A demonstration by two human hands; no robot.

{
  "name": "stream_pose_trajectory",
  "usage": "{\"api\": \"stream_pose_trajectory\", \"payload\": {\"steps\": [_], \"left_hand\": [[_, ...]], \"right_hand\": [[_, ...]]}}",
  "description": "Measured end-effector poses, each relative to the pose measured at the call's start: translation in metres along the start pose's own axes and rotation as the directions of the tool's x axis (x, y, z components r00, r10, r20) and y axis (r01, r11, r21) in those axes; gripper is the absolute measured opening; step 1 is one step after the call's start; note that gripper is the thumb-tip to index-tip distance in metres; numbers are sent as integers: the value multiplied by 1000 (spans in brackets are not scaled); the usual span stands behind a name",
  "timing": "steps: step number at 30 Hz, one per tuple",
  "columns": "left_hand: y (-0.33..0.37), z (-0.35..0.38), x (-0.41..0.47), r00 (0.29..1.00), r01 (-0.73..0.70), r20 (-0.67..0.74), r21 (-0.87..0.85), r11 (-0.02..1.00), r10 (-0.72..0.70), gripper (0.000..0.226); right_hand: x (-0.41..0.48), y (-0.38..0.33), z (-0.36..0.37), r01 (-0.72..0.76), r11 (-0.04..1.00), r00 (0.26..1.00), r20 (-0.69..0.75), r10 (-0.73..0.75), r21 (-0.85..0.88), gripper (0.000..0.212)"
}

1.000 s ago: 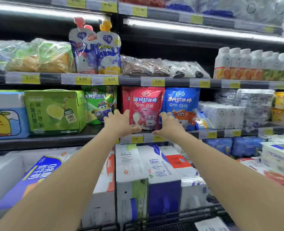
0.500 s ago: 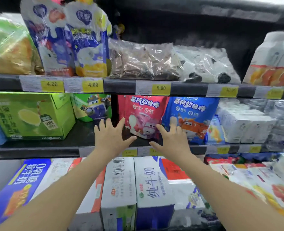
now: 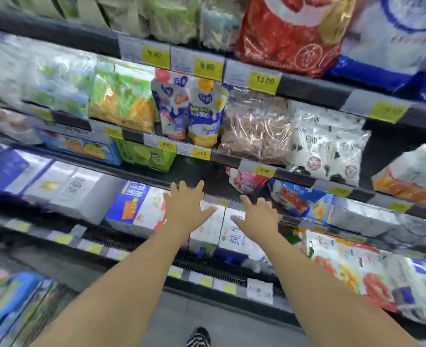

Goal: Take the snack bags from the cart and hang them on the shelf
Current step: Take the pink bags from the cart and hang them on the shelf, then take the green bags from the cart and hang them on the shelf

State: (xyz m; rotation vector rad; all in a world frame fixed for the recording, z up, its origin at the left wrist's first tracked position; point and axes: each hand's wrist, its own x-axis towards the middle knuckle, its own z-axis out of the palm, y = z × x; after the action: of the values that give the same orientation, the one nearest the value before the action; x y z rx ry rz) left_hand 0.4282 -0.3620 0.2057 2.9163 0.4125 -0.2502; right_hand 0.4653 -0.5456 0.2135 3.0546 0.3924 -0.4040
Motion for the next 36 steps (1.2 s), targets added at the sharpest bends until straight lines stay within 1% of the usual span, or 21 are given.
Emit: {"api": "stream_pose_trajectory", "payload": {"steps": [3, 6, 10, 13, 16, 19, 22, 25, 27, 28, 30, 31, 33, 34, 36], "left_hand": [[-26, 2, -27, 995, 103, -9, -13, 995, -103, 84], [-72, 12, -50, 971, 238, 15, -44, 970, -238, 84], [-148, 20, -89, 907, 417, -30, -81, 905, -421, 87], [-208, 24, -117, 832, 545, -28, -139, 827, -553, 86], [-273, 35, -144, 752, 646, 20, -220, 731, -659, 88], [-336, 48, -172, 673, 727, 40, -223, 650, -739, 87], [-395, 59, -198, 579, 799, 75, -247, 548, -812, 83], [-460, 81, -219, 518, 844, 174, -268, 466, -838, 85], [-500, 94, -231, 489, 864, 201, -243, 440, -849, 86], [-518, 98, -236, 463, 881, 213, -220, 419, -860, 84], [-550, 107, -244, 404, 914, 253, -162, 373, -879, 85], [-566, 114, -247, 389, 921, 276, -146, 362, -879, 86], [-595, 130, -253, 358, 933, 301, -142, 330, -884, 86], [-610, 140, -256, 340, 939, 303, -156, 306, -890, 86], [-639, 160, -261, 307, 949, 326, -180, 260, -894, 82]], "right_hand": [[-6, -38, -1, 100, 995, 994, 49, -100, -4, 67], [-3, -88, 9, 232, 973, 969, 83, -231, -2, 68], [-8, -169, 22, 416, 909, 901, 151, -407, -29, 68], [-17, -237, 27, 520, 854, 843, 173, -509, -21, 66], [-27, -307, 31, 629, 777, 768, 173, -617, -21, 66], [-39, -380, 40, 725, 683, 686, 168, -708, -86, 64], [-50, -456, 55, 797, 600, 601, 169, -781, -62, 62], [-58, -530, 72, 871, 485, 490, 207, -847, -80, 62], [-61, -577, 87, 897, 433, 442, 251, -861, -93, 61], [-60, -599, 98, 906, 413, 423, 284, -861, -99, 63], [-57, -641, 121, 913, 389, 407, 355, -841, -126, 66], [-55, -659, 131, 908, 390, 419, 373, -828, -154, 67], [-48, -689, 150, 876, 434, 482, 333, -811, -211, 65], [-47, -701, 158, 851, 475, 524, 294, -799, -224, 63], [-50, -722, 171, 778, 591, 627, 192, -755, -214, 61]]}}
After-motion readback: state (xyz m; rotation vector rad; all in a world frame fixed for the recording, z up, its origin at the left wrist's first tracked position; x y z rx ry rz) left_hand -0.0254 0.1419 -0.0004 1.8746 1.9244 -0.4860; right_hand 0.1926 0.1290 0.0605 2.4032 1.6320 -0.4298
